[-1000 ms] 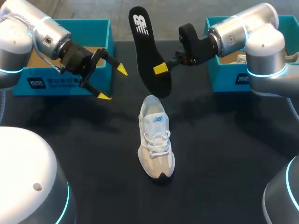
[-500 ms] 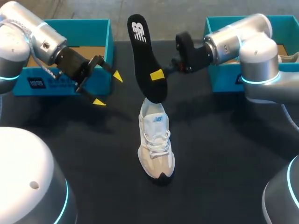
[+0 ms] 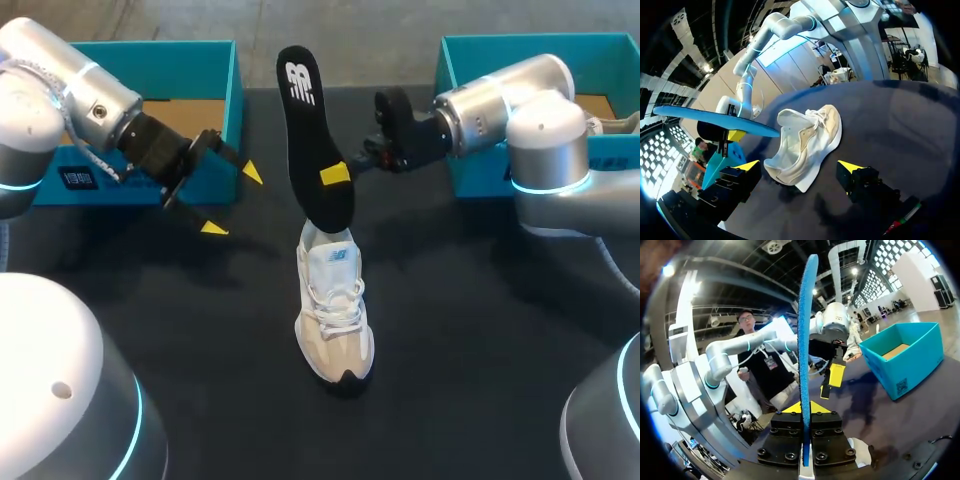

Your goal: Take the shoe out of the shoebox, open the shoe tongue, remove and reinsert the insole, then place the shoe into the shoebox

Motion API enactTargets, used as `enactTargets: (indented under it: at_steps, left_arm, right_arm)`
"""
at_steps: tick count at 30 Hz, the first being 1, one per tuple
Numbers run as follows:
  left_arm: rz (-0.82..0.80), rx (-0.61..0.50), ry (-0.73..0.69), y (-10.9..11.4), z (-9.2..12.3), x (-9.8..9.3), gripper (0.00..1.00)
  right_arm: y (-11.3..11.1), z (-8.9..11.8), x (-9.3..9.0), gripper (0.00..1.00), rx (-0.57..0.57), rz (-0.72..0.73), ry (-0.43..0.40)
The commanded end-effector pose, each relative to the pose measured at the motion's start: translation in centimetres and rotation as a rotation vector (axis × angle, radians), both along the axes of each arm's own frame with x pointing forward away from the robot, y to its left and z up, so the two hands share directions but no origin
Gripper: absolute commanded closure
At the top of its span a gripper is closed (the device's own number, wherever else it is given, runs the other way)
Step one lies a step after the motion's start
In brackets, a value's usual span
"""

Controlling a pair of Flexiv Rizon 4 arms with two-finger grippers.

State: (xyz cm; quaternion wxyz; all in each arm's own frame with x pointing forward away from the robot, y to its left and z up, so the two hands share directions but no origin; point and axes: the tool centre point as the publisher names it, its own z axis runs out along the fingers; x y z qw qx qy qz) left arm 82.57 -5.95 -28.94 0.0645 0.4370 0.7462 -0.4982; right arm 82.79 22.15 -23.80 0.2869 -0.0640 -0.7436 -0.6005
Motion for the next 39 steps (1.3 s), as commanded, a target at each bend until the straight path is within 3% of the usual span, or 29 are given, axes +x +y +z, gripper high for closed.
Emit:
enactTargets:
  at_steps: [1, 25, 39]
  left_arm:
    - [0.002, 0.003, -0.003, 0.0, 0.1, -0.2, 0.0]
    - [0.002, 0.003, -0.003, 0.0, 0.1, -0.2, 0.0]
    - [0.152, 0.083, 0.091, 0.9, -0.6, -0.3, 0.0]
  right_arm:
    - [0.1, 0.0, 0.2, 1.0, -0.002, 0.004, 0.0]
    - [0.1, 0.0, 0.2, 1.0, -0.002, 0.004, 0.0]
    - [0.0, -1.3, 0.9, 1.0, -0.03, 0.019, -0.025]
